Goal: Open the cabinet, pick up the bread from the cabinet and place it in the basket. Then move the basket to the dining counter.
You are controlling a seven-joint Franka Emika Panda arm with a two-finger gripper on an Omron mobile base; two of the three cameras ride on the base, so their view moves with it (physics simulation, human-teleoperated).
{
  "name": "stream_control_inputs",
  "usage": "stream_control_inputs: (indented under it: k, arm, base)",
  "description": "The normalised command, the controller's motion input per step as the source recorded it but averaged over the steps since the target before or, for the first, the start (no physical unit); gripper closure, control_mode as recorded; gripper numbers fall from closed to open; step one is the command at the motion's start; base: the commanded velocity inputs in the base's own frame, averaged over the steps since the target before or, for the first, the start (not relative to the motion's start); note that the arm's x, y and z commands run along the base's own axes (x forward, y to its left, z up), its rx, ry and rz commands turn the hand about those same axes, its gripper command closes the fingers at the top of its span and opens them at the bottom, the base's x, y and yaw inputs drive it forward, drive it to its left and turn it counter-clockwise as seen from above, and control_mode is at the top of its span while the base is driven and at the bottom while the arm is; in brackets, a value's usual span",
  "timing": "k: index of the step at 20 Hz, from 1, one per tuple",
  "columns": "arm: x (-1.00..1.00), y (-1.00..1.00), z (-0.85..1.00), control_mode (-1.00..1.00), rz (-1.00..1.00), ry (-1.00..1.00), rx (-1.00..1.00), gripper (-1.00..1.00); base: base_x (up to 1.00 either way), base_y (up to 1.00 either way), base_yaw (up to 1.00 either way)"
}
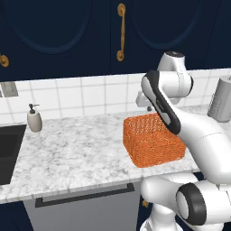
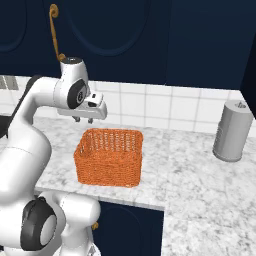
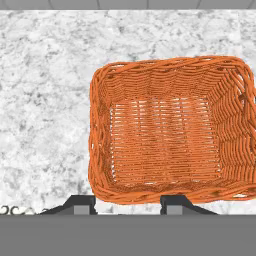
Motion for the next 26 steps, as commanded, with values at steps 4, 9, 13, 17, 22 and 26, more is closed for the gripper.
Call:
stream_control_inputs:
  k: [4,9,13,17,22,26]
  arm:
    - [0.01,-0.02,0.0,-1.0,0.0,-0.04,0.02,-1.0]
    - [0.03,0.09,0.3,-1.0,-0.05,-0.13,0.06,-1.0]
    - [0.16,0.5,0.76,-1.0,-0.05,-0.23,0.0,-1.0]
    - [0.01,0.31,1.0,-1.0,0.0,-0.27,0.0,-1.0]
    - [0.08,0.3,1.0,-1.0,-0.03,-0.35,0.0,-1.0]
    - [0.0,0.44,0.99,-1.0,-0.03,-0.44,-0.2,-1.0]
  base:
    - [0.0,0.0,0.0]
    - [0.0,0.0,0.0]
    - [0.0,0.0,0.0]
    - [0.0,0.0,0.0]
    - [0.0,0.0,0.0]
    - [0.0,0.0,0.0]
